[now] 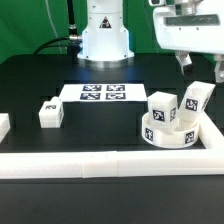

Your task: Assemble stool

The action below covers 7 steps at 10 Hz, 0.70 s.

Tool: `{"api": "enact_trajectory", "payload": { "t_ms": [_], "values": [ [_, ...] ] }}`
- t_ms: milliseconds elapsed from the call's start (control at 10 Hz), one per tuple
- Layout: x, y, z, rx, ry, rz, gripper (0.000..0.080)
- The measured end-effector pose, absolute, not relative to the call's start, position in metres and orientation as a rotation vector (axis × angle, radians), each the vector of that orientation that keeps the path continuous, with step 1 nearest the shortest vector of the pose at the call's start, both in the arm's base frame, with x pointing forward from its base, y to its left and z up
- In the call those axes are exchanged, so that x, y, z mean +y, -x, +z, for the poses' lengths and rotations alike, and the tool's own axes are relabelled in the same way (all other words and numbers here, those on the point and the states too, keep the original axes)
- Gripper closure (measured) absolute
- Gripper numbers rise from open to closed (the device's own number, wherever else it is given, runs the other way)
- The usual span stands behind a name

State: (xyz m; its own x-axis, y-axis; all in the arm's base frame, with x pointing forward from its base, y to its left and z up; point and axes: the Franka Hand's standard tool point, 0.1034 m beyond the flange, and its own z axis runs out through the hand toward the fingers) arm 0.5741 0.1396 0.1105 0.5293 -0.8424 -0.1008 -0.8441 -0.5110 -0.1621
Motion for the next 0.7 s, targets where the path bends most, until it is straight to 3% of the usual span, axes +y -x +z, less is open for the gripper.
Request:
{"api": "enact_trajectory", "payload": {
  "t_ms": [500, 700],
  "values": [
    [0.1373, -0.5747, 0.1096, 0.974, 2.79, -0.043, 0.0151],
    [0.1396, -0.578, 0.1069, 0.506, 2.961, -0.138, 0.0151]
  ]
}}
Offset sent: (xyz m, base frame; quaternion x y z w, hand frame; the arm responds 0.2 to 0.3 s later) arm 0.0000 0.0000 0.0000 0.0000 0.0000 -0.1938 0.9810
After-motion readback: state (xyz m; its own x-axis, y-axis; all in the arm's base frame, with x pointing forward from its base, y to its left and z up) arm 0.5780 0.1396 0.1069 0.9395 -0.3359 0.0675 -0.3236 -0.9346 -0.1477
